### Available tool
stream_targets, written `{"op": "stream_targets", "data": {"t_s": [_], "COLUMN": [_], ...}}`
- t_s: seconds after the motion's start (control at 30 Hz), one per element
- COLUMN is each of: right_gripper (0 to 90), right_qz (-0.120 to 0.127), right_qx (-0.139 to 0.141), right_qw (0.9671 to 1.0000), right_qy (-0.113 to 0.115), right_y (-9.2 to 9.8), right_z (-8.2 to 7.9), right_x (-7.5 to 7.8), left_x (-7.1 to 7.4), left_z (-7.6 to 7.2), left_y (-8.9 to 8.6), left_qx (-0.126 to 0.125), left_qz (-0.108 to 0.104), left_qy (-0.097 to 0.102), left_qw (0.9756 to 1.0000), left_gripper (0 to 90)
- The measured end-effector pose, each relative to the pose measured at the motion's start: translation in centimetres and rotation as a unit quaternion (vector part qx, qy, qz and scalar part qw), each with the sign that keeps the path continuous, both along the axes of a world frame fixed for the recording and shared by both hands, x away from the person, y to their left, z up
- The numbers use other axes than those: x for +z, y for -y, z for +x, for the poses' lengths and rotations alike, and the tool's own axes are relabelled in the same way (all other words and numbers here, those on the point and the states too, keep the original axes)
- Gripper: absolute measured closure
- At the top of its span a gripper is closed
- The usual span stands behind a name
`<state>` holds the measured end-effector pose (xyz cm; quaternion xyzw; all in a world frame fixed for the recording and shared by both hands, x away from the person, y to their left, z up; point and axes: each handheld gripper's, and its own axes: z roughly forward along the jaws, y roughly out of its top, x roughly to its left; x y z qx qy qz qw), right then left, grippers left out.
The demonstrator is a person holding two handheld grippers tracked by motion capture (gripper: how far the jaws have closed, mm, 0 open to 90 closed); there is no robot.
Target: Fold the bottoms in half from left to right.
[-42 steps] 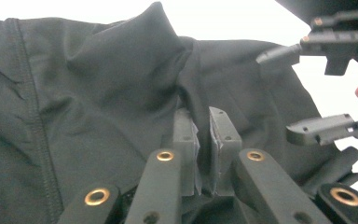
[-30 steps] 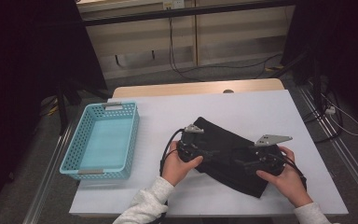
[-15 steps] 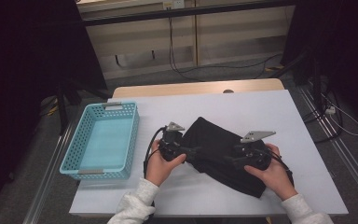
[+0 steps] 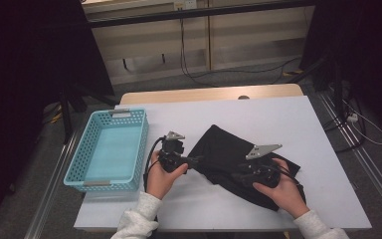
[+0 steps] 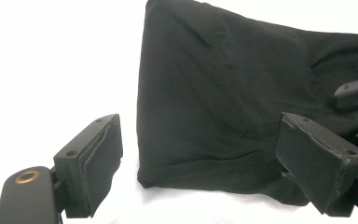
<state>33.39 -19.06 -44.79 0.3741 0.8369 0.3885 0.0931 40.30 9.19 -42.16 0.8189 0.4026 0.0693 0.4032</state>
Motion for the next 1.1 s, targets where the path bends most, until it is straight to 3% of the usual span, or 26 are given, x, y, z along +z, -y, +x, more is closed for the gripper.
{"op": "stream_targets", "data": {"t_s": [0.1,0.13,0.33,0.67,1.1], "right_gripper": [63.5,70.4,86.1,87.7,87.9], "right_qz": [-0.005,-0.009,0.006,0.013,0.034], "right_qx": [0.003,0.003,-0.004,-0.002,-0.008], "right_qw": [1.0000,0.9999,1.0000,0.9999,0.9993], "right_qy": [-0.002,-0.006,0.006,0.009,0.016], "right_y": [-0.1,0.0,0.9,1.0,2.4], "right_z": [0.1,0.2,0.3,0.2,-0.3], "right_x": [-0.4,-0.7,-0.4,-0.1,0.8], "left_x": [0.1,0.1,0.0,-0.1,0.0], "left_z": [0.1,0.1,0.2,0.5,0.7], "left_y": [-0.1,-0.1,-0.4,-1.0,-1.0], "left_qx": [-0.003,-0.001,0.008,0.010,0.011], "left_qz": [0.002,0.003,0.003,0.013,0.013], "left_qy": [0.000,-0.001,-0.004,-0.014,-0.009], "left_qw": [1.0000,1.0000,1.0000,0.9998,0.9998], "left_gripper": [14.9,14.8,13.2,11.6,11.3]}}
